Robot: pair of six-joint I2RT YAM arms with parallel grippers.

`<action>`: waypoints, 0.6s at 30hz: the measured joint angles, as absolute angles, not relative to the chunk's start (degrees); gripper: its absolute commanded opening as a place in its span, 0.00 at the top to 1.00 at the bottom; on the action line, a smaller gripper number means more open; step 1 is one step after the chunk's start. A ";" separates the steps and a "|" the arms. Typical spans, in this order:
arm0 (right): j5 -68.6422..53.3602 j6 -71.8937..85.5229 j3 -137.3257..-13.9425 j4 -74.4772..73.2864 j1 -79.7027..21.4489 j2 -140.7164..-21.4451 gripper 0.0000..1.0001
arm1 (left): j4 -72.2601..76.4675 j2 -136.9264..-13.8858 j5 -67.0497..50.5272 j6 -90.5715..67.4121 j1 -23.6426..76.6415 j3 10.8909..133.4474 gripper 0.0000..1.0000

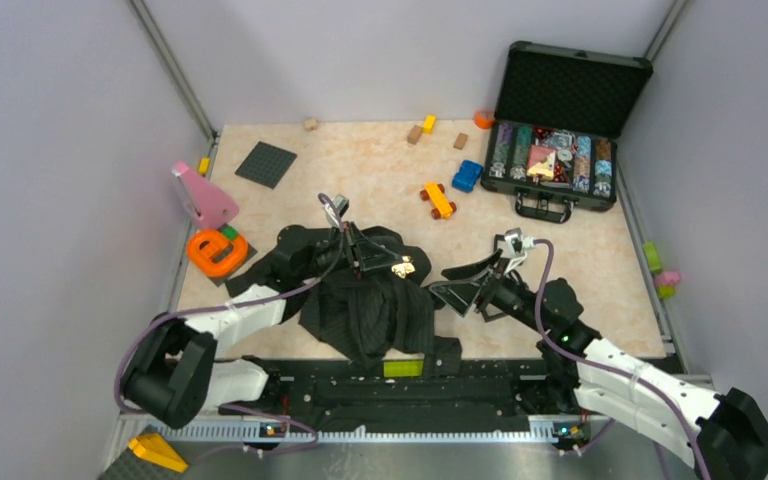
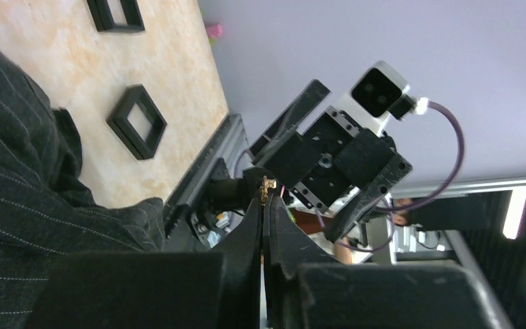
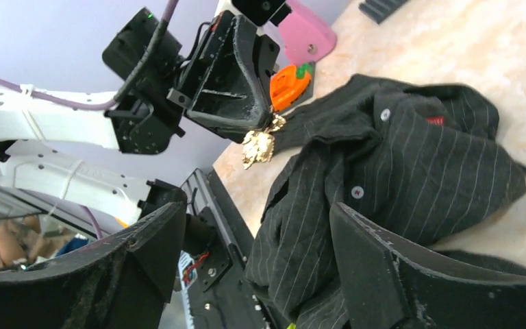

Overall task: Remove the brooch from the garment
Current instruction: Close the brooch.

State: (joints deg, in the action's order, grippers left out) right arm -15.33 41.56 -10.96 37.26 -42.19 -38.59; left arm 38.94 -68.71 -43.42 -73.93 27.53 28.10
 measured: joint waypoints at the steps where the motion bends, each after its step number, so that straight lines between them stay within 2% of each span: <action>1: -14.94 42.65 -10.92 36.32 -42.19 -38.72 0.28 | 42.26 -70.24 -43.92 -76.38 27.55 27.03 1.00; 6: -13.52 48.88 -10.92 34.33 -42.19 -40.27 0.47 | 58.11 -75.77 -43.70 -86.94 29.12 22.55 1.00; 12: -10.15 53.67 -10.94 34.96 -43.20 -42.06 0.62 | 68.29 -76.36 -41.41 -92.05 31.97 20.80 1.00; 18: -8.82 54.30 -11.29 36.51 -45.43 -44.60 0.61 | 72.51 -76.55 -40.51 -94.35 32.36 20.12 1.00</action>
